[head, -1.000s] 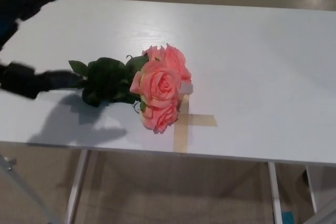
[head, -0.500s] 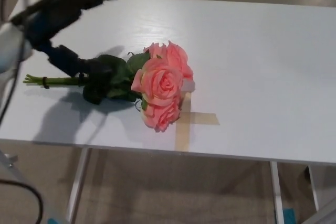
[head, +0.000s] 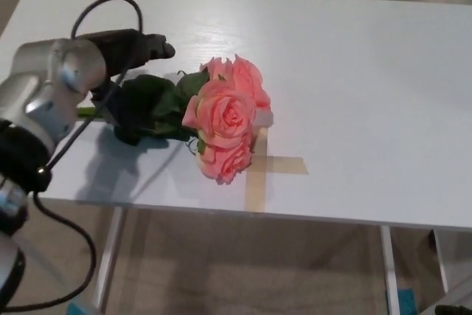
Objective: Use the left hand to pick up the rose and passes it to a human.
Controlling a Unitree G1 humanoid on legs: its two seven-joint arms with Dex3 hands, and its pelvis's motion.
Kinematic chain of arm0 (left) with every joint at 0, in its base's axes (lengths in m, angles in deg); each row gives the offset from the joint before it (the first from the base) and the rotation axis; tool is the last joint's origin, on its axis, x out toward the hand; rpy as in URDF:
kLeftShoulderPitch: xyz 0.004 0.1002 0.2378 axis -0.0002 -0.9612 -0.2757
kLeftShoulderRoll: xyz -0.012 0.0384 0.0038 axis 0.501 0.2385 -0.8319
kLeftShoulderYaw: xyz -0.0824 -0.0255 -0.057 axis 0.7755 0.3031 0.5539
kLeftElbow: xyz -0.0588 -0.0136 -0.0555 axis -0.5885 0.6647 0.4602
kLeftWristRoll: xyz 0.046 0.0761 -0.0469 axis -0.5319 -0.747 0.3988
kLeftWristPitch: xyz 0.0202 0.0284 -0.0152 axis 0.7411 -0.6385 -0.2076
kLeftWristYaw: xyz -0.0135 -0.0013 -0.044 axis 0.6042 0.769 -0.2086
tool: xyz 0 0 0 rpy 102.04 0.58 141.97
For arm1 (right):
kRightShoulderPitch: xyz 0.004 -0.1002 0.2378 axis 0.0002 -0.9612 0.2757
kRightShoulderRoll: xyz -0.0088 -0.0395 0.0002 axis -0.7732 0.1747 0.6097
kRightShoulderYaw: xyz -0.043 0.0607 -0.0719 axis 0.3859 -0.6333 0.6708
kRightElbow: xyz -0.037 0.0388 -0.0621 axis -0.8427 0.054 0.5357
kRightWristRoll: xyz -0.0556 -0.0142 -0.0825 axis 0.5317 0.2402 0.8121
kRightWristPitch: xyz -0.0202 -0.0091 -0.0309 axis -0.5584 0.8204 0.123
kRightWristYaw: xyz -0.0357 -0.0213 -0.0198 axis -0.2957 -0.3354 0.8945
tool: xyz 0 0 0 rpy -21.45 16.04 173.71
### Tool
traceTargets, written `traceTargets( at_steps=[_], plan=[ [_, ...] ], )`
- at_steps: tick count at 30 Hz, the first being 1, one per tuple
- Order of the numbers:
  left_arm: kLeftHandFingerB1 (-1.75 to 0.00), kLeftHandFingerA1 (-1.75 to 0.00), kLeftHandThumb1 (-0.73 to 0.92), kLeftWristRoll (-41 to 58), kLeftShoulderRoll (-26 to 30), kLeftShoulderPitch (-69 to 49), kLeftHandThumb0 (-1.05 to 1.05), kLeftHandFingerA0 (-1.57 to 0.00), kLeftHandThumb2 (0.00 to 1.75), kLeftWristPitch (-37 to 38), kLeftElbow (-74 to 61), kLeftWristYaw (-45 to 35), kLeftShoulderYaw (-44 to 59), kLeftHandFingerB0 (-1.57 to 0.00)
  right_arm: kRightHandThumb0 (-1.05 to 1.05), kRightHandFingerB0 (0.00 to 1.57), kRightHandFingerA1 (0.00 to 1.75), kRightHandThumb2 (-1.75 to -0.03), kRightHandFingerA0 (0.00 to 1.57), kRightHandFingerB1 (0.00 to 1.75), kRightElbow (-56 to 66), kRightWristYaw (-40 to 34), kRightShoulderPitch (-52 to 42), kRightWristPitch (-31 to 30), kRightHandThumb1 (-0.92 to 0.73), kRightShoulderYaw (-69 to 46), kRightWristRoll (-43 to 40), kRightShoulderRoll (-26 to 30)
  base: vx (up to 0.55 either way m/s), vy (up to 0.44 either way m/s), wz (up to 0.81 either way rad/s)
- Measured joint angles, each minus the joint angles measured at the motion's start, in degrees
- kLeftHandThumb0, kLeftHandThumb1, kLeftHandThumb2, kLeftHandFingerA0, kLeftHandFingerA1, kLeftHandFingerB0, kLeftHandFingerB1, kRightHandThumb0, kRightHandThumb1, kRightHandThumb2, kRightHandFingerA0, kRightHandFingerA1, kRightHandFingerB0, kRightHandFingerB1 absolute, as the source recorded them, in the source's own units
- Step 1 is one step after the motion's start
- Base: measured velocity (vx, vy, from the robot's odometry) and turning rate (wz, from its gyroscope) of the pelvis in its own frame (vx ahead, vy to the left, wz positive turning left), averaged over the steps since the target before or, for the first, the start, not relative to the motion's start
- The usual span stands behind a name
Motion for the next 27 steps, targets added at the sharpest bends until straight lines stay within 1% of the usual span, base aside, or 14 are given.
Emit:
traceTargets(
  at_steps=[4, 9, 12, 16, 26, 27],
  plan=[
    [-0.24, -0.17, 0.35, -3.3, -2.6, 0.6, -0.54, 0.00, 0.75, -1.4, 3.1, 2.0, -1.7, 0.00, -0.37, 0.47, 0.49, -0.59, 0.74, 0.38, 0.0, 0.0, 0.0, -0.3, -0.63, 0.9, 0.1, 0.2, 0.00, 0.000, 0.00],
    [-0.24, -0.19, 0.36, -5.8, -4.3, 0.9, -0.55, -0.01, 0.75, -2.1, 4.9, 3.3, -2.1, -0.01, -0.37, 0.48, 0.49, -0.59, 0.74, 0.38, 0.0, 0.0, 0.0, -0.4, -0.63, 1.6, 0.1, 0.2, 0.00, 0.000, 0.00],
    [-0.24, -0.19, 0.36, -6.4, -5.8, 1.0, -0.55, -0.01, 0.75, -2.3, 6.2, 3.9, -1.9, -0.01, -0.37, 0.48, 0.49, -0.59, 0.74, 0.38, 0.0, 0.0, 0.0, -0.5, -0.63, 2.1, 0.1, 0.4, 0.00, 0.000, 0.00],
    [-0.21, -0.20, 0.39, -7.2, -7.4, 1.1, -0.59, -0.06, 0.75, -2.3, 7.7, 4.9, -1.6, -0.06, -0.37, 0.49, 0.49, -0.59, 0.74, 0.39, 0.0, 0.0, 0.0, -0.6, -0.64, 2.5, 0.1, 0.4, 0.00, 0.000, 0.00],
    [-0.19, -0.22, 0.41, -9.0, -11.0, 1.1, -0.62, -0.09, 0.74, -1.8, 11.1, 7.3, -1.6, -0.08, -0.38, 0.49, 0.49, -0.59, 0.74, 0.39, 0.0, 0.2, 0.3, -0.8, -0.64, 2.7, 0.0, 0.5, 0.00, 0.000, 0.00],
    [-0.23, -0.25, 0.43, -9.1, -11.3, 1.1, -0.57, -0.09, 0.55, -1.8, 11.3, 7.5, -1.6, -0.04, -0.38, 0.50, 0.49, -0.59, 0.75, 0.39, 0.0, 0.2, 0.3, -0.8, -0.64, 2.7, 0.0, 0.5, 0.00, 0.000, 0.00]
  ],
)
